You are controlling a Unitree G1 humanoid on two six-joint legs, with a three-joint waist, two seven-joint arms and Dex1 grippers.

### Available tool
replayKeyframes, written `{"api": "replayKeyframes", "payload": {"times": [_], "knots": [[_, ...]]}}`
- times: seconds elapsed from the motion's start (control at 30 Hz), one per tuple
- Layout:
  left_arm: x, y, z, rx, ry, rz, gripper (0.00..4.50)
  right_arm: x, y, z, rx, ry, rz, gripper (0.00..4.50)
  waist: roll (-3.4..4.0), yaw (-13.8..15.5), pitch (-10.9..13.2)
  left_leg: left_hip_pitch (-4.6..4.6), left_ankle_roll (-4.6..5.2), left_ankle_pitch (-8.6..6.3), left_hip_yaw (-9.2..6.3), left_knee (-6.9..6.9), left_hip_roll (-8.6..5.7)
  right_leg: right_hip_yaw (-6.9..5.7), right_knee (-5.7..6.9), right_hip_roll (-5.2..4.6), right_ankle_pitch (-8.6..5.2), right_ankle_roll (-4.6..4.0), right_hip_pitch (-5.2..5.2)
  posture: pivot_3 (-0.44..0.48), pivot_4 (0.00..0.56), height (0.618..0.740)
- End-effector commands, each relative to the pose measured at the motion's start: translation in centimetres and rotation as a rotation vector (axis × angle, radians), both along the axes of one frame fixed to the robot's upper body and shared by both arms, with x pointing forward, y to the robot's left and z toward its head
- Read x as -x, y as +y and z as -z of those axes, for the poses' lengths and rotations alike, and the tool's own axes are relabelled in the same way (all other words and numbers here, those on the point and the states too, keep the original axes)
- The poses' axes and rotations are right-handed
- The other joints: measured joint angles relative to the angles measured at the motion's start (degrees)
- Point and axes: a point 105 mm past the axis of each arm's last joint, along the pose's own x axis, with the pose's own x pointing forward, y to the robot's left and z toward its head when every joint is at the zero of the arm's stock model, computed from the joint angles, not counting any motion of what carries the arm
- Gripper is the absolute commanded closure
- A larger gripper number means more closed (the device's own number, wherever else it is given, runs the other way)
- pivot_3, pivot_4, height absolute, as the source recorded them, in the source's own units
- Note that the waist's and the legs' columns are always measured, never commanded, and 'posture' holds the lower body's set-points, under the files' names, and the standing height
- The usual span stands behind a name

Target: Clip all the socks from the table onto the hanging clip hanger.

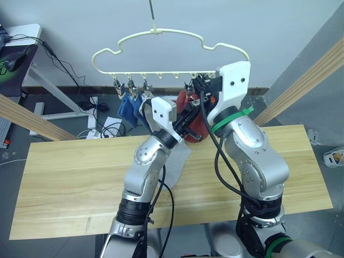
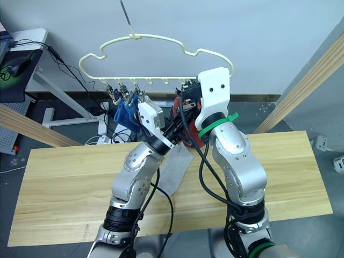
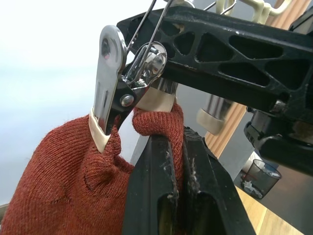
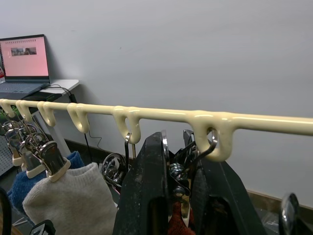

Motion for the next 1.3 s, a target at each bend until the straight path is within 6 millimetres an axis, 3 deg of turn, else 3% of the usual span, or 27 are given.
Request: {"api": "replayKeyframes", "payload": {"times": [0.03,0.2,0.6,0.63,0.67,0.93,1.3], "knots": [[0.8,-0.6,-1.7,0.04,-0.056,0.028,4.5,1.1,0.1,-0.9,-0.032,-0.043,-0.026,4.28,0.0,0.0,0.0,0.0,0.0,0.0,0.0,0.0,-0.01,0.0,0.0,0.0,0.0,0.0,0.0,-0.209,0.427,0.74],[0.8,-0.6,-1.8,0.043,-0.058,0.025,4.5,1.0,0.0,-0.9,-0.049,-0.033,-0.016,4.28,0.0,0.0,0.0,0.0,0.0,0.0,-0.01,0.0,0.0,0.0,0.0,0.0,0.0,0.0,0.01,-0.209,0.427,0.74],[0.6,-0.3,-1.1,0.01,-0.049,0.008,4.5,1.2,-0.3,-0.6,-0.049,-0.022,-0.013,0.2,0.0,0.0,0.0,0.0,0.0,0.0,-0.02,0.01,-0.01,-0.01,0.0,0.01,0.0,0.0,0.02,-0.211,0.429,0.74],[0.5,-0.3,-0.8,0.006,-0.036,0.011,4.5,1.3,-0.3,-0.6,-0.046,-0.02,-0.018,0.03,0.0,0.0,0.0,0.0,0.0,0.0,-0.02,0.01,-0.01,-0.01,0.0,0.01,0.0,0.0,0.02,-0.211,0.428,0.74],[0.5,-0.2,-0.6,0.005,-0.027,0.015,3.95,1.3,-0.3,-0.5,-0.045,-0.019,-0.021,0.0,0.0,0.0,0.0,0.01,0.0,0.0,-0.01,0.01,-0.01,-0.01,-0.01,0.01,0.0,0.0,0.03,-0.211,0.428,0.74],[0.9,0.5,0.5,-0.07,-0.011,0.014,1.77,1.9,-0.2,0.1,-0.03,0.003,-0.049,0.0,0.0,0.0,0.0,0.01,0.0,0.0,-0.03,0.01,0.01,-0.01,0.0,0.01,0.0,0.0,0.03,-0.209,0.426,0.74],[1.5,2.2,2.1,-0.168,-0.01,-0.008,1.77,4.2,-1.2,1.8,0.05,0.004,-0.098,0.0,-0.01,0.0,0.0,0.01,-0.06,0.04,-0.07,0.01,0.01,-0.01,-0.01,0.0,0.0,0.01,0.05,-0.214,0.418,0.74]]}}
